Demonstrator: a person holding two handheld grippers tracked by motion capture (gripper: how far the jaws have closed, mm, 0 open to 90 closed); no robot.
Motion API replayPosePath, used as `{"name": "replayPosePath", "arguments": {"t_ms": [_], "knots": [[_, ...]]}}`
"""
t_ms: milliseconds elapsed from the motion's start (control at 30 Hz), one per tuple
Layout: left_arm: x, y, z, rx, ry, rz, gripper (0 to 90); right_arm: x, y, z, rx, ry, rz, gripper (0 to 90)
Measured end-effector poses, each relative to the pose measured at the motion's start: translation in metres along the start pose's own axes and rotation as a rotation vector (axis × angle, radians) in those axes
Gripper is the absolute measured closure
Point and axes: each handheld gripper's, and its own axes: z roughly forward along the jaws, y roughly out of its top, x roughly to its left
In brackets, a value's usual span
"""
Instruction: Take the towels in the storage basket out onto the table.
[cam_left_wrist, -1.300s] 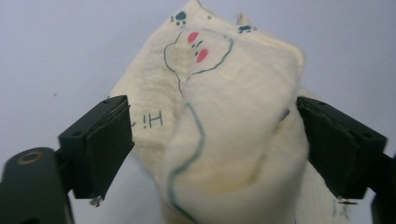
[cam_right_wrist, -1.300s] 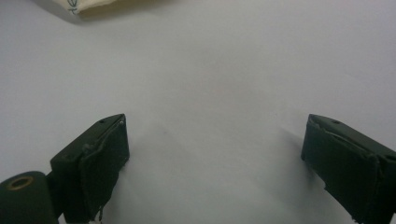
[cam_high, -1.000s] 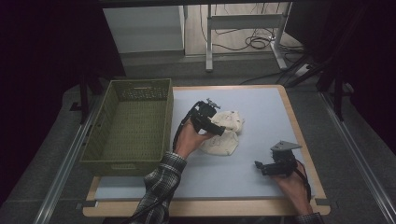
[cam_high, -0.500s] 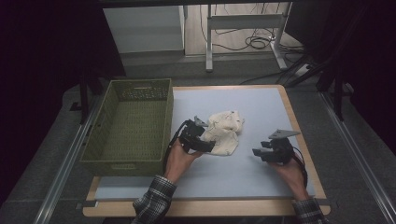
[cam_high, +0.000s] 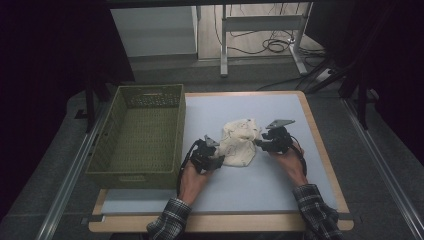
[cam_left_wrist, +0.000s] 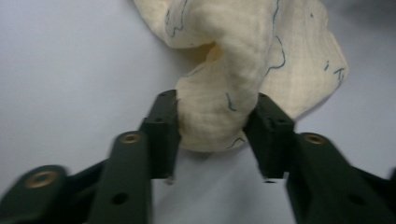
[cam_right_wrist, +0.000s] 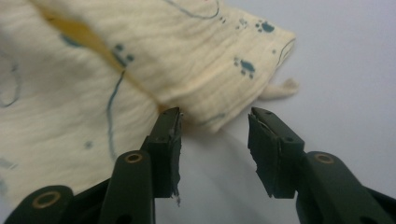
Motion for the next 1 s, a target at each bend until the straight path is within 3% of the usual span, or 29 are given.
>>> {"name": "replayPosePath", "arguments": {"t_ms": [67, 167, 233, 400, 633, 733, 767, 1000], "knots": [[0.000, -0.001, 0.003, -0.002, -0.023, -0.001, 65.1, 0.000, 0.003, 0.004, -0.010, 0.010, -0.003, 67.3], [-0.001, 0.001, 0.007, 0.001, -0.035, 0.017, 81.0, 0.000, 0.009, 0.008, 0.003, 0.038, 0.002, 84.8], [0.000, 0.003, 0.006, 0.002, -0.035, 0.021, 86.1, -0.002, 0.014, 0.007, -0.002, 0.051, 0.021, 86.6], [0.007, 0.010, 0.003, -0.007, -0.002, 0.005, 86.6, -0.014, 0.036, -0.006, -0.015, 0.037, 0.033, 87.3], [0.014, 0.014, 0.013, 0.001, 0.041, -0.023, 79.1, -0.030, 0.067, 0.000, -0.036, 0.022, 0.045, 86.6], [0.017, 0.012, 0.015, 0.008, 0.049, -0.034, 69.5, -0.035, 0.073, 0.014, 0.002, 0.005, 0.048, 77.8], [0.017, 0.011, 0.015, 0.008, 0.051, -0.036, 65.8, -0.036, 0.072, 0.015, 0.016, -0.007, 0.041, 76.9], [0.021, 0.005, 0.011, -0.007, 0.065, -0.066, 55.1, -0.036, 0.046, 0.010, 0.067, 0.054, 0.042, 67.5]]}}
